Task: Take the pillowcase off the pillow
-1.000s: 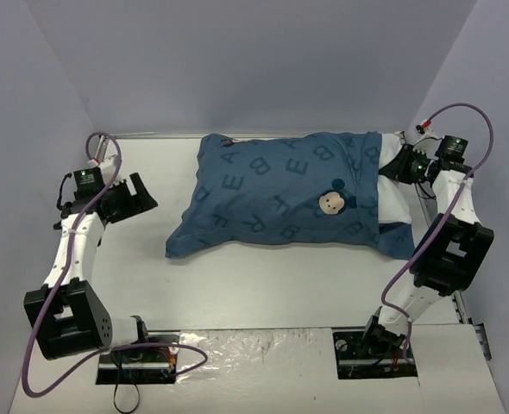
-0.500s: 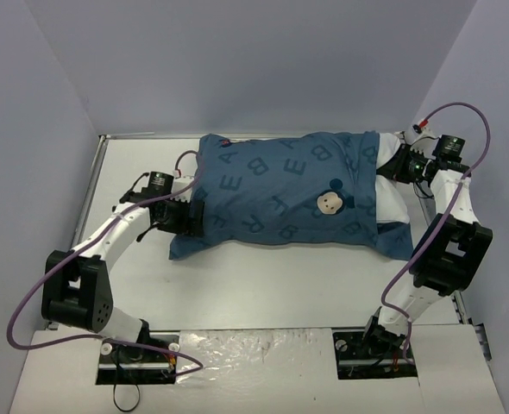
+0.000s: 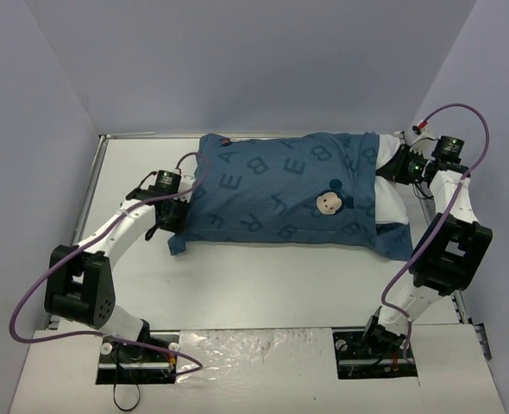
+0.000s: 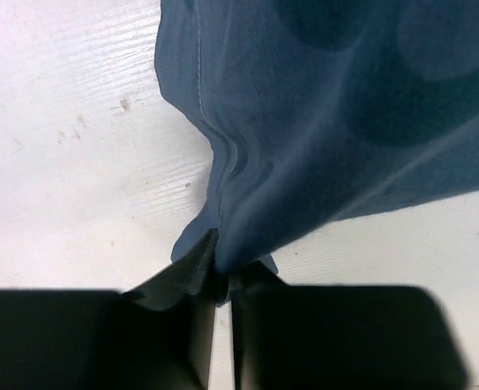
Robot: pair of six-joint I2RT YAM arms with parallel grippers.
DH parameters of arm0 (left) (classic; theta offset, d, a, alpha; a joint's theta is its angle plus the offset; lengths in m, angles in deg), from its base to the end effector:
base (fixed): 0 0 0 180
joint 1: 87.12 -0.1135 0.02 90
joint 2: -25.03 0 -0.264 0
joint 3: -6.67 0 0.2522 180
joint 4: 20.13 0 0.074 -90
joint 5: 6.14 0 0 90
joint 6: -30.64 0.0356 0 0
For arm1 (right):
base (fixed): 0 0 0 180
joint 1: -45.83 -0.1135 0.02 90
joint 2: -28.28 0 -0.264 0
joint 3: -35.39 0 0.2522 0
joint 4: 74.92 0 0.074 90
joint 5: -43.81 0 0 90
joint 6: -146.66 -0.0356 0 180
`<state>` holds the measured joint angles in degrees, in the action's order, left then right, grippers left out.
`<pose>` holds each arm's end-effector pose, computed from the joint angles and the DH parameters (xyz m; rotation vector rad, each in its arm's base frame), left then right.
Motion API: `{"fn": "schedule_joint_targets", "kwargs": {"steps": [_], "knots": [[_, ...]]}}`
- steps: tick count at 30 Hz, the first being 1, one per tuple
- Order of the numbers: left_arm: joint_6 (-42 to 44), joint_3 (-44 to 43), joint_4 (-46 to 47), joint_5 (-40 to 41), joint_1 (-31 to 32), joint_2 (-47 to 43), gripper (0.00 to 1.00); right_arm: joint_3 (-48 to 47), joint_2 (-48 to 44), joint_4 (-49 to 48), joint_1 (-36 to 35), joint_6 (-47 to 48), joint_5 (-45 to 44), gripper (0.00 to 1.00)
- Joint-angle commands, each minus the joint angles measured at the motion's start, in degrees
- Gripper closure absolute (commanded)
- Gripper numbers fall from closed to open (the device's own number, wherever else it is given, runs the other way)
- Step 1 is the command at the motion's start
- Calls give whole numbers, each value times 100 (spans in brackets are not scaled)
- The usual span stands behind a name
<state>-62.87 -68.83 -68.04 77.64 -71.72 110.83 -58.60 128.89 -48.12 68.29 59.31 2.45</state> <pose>0.2944 -0.0851 0.2387 0.3093 2.5816 -0.2609 0.3804 -0.1283 0.2902 -0.1312 1.9925 0.6289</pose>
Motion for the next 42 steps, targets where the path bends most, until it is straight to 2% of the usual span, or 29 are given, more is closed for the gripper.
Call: {"fn": "schedule_joint_targets", "kwargs": {"steps": [1,4,5,7,8,12,23,24,27,29,31,35,42], "knots": [[-88,-111,92,-116,-115,-300,97,-54,-271,-161,-57,86,198,100],[-334,-102,111,-204,-606,-590,98,-107,-315,-117,-66,156,190,100],[-430,-102,119,-291,-1191,-765,98,-151,-341,-91,-66,174,181,100],[-694,-102,189,-563,-1905,-959,98,-212,-376,-65,-57,209,119,100],[-773,-102,233,-617,-2509,-1056,98,-239,-385,-47,-57,209,93,100],[-1011,-233,225,-469,-3287,-1373,98,-336,-455,-56,4,148,-4,100],[-1187,-805,31,33,-3658,-1118,98,-530,-543,-144,496,-46,84,100],[-1205,-796,66,-141,-3658,-1101,98,-460,-543,-126,444,172,93,100],[-1266,-586,224,-581,-3614,-1092,98,-275,-438,908,85,1400,-310,100],[-1188,-375,137,-477,-3614,-1153,98,302,-743,920,-92,2062,-696,100],[-1117,-243,58,-170,-3719,-1206,98,490,-842,902,240,2204,-988,100],[-1169,-347,14,-125,-4141,-1171,98,438,-684,937,1268,2134,-786,100],[-1328,-857,-48,-108,-4273,-907,98,279,-605,1438,1973,2747,-742,100]]}}
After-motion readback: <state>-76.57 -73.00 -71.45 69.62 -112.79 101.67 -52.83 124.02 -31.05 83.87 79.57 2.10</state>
